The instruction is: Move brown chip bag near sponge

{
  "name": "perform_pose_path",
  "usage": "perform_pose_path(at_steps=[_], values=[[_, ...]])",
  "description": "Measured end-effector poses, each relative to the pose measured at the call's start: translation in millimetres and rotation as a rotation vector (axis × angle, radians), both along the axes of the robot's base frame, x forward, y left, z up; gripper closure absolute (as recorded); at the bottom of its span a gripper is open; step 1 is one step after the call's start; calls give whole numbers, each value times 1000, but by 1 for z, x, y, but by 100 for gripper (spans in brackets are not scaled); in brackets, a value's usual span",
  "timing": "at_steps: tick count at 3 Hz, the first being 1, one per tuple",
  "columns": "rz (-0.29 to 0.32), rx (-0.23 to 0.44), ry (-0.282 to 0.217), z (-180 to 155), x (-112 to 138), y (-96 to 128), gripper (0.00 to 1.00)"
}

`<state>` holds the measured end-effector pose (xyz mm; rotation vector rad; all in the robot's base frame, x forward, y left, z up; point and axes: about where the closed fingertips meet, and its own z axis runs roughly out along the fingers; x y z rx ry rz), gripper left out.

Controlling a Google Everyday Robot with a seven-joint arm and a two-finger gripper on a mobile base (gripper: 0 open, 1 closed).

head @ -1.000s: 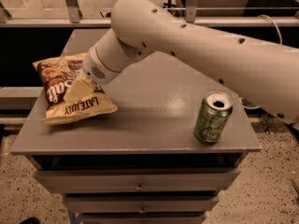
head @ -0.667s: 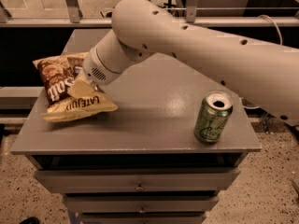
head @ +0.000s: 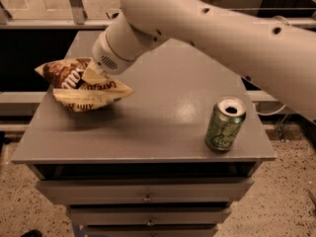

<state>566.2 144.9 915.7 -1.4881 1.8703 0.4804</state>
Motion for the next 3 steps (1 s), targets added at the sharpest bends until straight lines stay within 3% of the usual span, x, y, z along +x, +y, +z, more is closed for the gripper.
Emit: perform_pose_path(at_steps=[1, 2, 3], values=[[-40, -65, -118, 55, 21, -25, 100], [-131, -109, -257, 119, 46, -69, 100], [-131, -109, -256, 118, 46, -69, 100]])
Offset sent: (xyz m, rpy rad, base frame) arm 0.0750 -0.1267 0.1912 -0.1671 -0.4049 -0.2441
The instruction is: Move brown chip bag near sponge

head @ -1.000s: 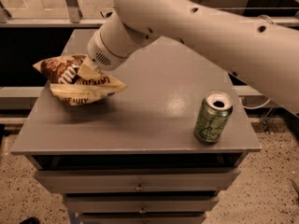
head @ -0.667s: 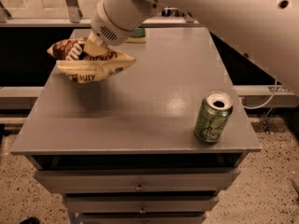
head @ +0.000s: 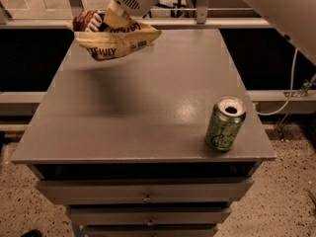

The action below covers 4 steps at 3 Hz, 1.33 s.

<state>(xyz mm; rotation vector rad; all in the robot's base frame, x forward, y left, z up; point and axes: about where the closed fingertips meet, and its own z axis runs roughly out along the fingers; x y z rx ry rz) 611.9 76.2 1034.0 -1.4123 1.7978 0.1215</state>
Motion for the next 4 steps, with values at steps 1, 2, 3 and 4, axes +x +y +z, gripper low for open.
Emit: perform_pose_path(at_steps=[1, 2, 3, 4], values=[[-149, -16, 1, -20, 27, -67, 100], [-283, -31, -9, -34, 52, -127, 100], [-378, -40, -27, -46, 84, -166, 100], [-475, -61, -45, -64, 140, -202, 100]])
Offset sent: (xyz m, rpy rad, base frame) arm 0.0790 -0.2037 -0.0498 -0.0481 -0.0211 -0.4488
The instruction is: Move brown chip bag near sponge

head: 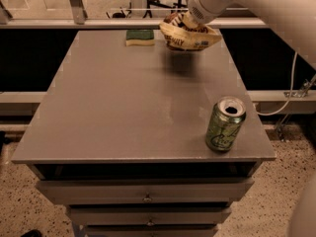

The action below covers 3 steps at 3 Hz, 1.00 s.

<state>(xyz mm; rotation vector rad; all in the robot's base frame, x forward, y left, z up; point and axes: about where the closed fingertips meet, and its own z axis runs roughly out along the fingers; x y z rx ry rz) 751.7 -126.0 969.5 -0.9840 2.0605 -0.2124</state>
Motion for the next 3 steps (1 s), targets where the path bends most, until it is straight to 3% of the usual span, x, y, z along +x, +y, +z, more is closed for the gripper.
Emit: perform_pose_path(at_steps=[1, 2, 3], values=[[-75, -7, -9, -15, 44, -22, 100], [-90, 6, 3, -33, 68, -17, 100], [-59, 37, 26, -53, 89, 6, 97]])
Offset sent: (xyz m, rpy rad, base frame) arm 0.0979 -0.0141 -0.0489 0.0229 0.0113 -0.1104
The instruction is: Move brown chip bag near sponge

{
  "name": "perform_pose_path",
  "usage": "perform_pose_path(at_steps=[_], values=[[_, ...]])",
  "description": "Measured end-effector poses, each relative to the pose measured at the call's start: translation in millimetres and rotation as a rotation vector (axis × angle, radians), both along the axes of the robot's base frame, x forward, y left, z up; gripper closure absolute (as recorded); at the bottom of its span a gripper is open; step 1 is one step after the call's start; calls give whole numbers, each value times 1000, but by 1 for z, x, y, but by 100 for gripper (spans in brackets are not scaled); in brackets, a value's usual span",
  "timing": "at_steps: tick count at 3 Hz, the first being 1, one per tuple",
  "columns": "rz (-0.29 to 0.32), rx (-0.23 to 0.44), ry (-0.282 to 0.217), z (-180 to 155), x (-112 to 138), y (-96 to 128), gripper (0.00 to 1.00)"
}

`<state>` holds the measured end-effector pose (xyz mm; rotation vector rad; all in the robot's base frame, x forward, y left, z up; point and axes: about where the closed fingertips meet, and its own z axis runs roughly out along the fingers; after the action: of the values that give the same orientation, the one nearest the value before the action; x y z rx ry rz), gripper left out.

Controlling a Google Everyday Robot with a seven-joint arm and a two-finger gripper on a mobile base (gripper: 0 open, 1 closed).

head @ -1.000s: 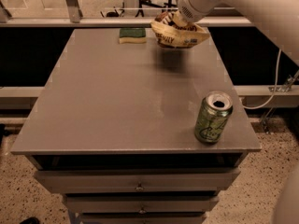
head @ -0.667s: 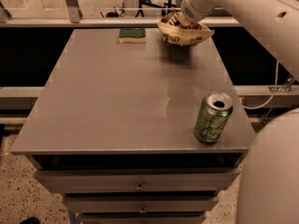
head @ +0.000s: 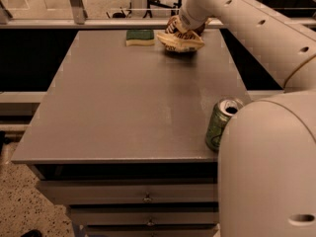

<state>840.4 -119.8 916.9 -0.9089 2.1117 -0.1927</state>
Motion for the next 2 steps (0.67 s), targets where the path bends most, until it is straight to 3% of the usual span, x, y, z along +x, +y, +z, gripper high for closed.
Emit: perform_pose_path(at_steps=[1, 2], values=[[18, 18, 12, -8, 7, 12, 75], [39, 43, 24, -10, 6, 21, 43]])
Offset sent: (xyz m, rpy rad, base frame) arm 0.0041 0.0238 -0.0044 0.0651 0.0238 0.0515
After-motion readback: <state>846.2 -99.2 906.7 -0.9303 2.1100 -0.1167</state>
